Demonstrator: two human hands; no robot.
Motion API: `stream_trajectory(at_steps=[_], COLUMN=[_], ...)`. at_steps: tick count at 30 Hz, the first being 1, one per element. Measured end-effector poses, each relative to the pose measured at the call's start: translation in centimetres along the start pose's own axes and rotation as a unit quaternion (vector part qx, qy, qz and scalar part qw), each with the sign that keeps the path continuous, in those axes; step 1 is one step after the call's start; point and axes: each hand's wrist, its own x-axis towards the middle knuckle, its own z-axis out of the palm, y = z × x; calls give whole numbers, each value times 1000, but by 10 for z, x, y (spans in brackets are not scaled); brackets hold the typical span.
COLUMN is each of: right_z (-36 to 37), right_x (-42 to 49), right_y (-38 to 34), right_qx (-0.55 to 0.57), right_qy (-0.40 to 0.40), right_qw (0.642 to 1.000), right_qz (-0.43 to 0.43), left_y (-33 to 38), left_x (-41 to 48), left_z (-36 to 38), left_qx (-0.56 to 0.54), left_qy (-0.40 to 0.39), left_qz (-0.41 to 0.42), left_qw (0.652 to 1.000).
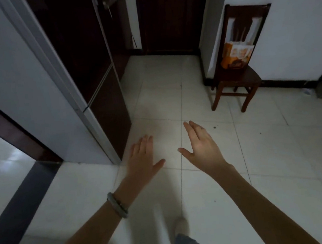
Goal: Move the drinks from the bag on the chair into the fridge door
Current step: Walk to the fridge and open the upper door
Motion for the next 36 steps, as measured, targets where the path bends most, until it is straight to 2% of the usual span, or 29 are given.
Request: stream_trajectory(at_steps=[8, 12, 21, 29, 36], right_z=[13, 29, 73, 96, 119], right_x=[98, 142, 275, 429, 529], right_y=[62, 84, 133, 146, 143], right_qx=[52, 50, 40, 38, 39], right_qy=[-26, -37, -63, -68, -70], right_qw=[998, 998, 997, 994, 988], right_qz=[-8, -4, -24, -80, -129], left_y=[-2, -8, -37, -77, -116], left_x=[103, 149, 294, 433, 496], left_z=[9, 19, 48, 38, 40], left_qx=[19, 2, -2, 24, 30], left_qy=[36, 30, 38, 75, 104], left_qz=[-26, -55, -57, -70, -101], left_qw=[999, 998, 998, 994, 989])
